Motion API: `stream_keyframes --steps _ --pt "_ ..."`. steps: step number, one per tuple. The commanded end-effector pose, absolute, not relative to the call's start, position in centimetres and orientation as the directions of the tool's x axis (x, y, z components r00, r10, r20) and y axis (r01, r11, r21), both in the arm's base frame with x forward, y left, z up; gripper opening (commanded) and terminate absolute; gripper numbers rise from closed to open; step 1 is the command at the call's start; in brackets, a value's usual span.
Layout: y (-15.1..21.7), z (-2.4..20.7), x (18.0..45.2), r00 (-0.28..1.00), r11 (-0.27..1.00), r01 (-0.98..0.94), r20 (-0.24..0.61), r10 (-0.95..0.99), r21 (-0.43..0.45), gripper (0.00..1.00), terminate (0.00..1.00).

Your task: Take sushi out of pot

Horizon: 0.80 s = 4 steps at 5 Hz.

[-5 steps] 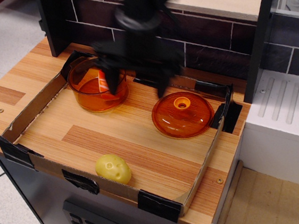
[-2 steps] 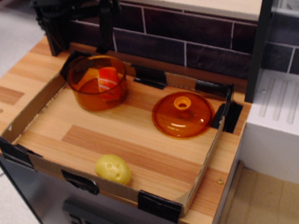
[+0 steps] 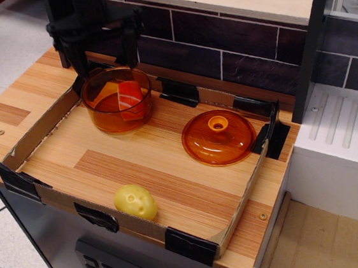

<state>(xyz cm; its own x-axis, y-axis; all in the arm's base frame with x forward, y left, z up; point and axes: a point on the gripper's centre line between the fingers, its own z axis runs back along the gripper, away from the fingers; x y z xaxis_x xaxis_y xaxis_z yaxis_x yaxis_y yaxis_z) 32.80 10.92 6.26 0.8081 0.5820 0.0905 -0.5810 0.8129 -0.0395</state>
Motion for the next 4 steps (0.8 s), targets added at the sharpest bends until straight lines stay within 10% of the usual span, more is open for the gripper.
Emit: stream_keyframes --steps 1,4 --pt "11.2 6.1 33.3 0.778 0.786 -0.613 0.112 0.618 -0.081 1.00 0.00" --pt "10.8 4.5 32.9 0.753 0.755 -0.653 0.052 0.656 -0.065 1.00 0.00"
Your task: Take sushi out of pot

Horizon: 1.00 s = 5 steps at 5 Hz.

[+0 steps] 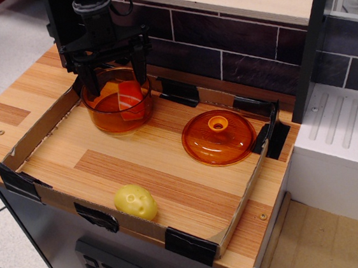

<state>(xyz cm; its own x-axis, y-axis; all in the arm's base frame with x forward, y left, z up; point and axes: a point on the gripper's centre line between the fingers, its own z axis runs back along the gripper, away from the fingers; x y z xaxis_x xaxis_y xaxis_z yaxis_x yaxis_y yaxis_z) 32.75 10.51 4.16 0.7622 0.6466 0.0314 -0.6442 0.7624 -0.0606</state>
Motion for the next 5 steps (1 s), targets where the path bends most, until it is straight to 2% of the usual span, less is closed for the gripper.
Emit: stream_keyframes --steps 1,3,4,5 --pt "10.91 3.84 32.92 0.739 0.741 -0.668 0.055 0.671 -0.062 1.00 0.00" --pt "10.86 2.93 33.01 0.743 0.745 -0.665 0.051 0.667 -0.047 1.00 0.00" --pt "10.72 2.87 32.98 0.749 0.751 -0.659 0.056 0.661 -0.047 0.00 0.00" --pt "10.84 2.99 33.13 0.738 0.741 -0.670 0.063 0.671 -0.047 0.00 0.00"
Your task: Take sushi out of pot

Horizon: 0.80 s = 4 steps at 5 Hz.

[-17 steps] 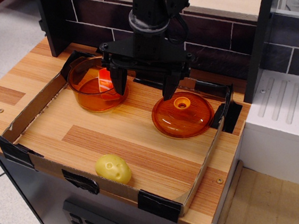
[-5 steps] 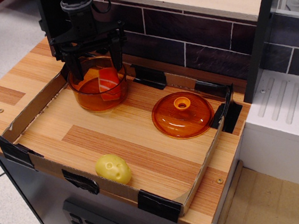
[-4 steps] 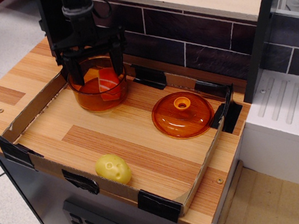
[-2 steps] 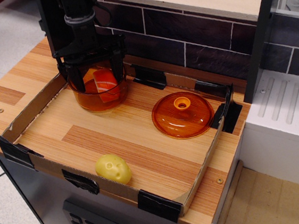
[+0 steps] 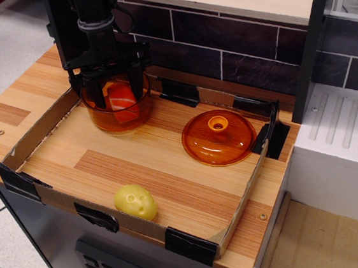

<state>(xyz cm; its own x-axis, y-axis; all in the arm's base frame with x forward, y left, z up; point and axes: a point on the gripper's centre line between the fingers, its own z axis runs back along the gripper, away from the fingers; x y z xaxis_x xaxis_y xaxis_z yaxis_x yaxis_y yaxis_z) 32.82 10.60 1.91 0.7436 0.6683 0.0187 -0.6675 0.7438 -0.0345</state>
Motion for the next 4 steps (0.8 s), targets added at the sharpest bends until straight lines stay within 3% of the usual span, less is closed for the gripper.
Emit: stream_keyframes --steps 1,2,4 --pt "11.1 3.9 33.0 0.726 0.734 -0.677 0.108 0.679 -0.059 0.00 0.00" --pt "11.4 7.5 33.1 0.699 0.719 -0.683 0.171 0.695 -0.132 0.00 0.00" --pt "9.4 15.4 30.5 0.711 0.719 -0.629 0.155 0.686 -0.295 0.00 0.00"
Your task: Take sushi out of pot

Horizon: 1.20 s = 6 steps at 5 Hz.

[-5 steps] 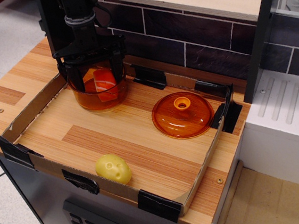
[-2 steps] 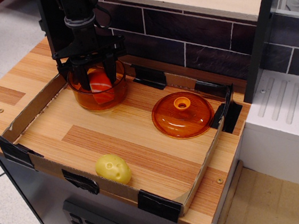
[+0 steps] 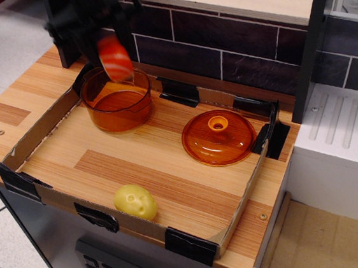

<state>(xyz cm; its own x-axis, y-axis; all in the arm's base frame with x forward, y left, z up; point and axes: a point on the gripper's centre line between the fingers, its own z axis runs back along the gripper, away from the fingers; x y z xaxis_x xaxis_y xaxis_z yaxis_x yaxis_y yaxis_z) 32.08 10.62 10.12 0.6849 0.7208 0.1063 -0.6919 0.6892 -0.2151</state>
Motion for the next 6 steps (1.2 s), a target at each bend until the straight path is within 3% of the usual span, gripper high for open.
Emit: stream_keyframes --steps 1,3,4,6 --pt "6.2 13.5 28.7 0.834 0.816 -0.534 0.024 0.552 -0.219 0.00 0.00" --pt "0.0 8.4 26.9 0.882 0.870 -0.471 -0.089 0.463 -0.145 0.00 0.00" --pt "-2.0 6.9 26.1 0.894 0.888 -0.447 -0.103 0.437 -0.113 0.00 0.00" --pt "-4.4 2.3 25.2 0.917 0.916 -0.399 -0.021 0.399 -0.035 0.00 0.00"
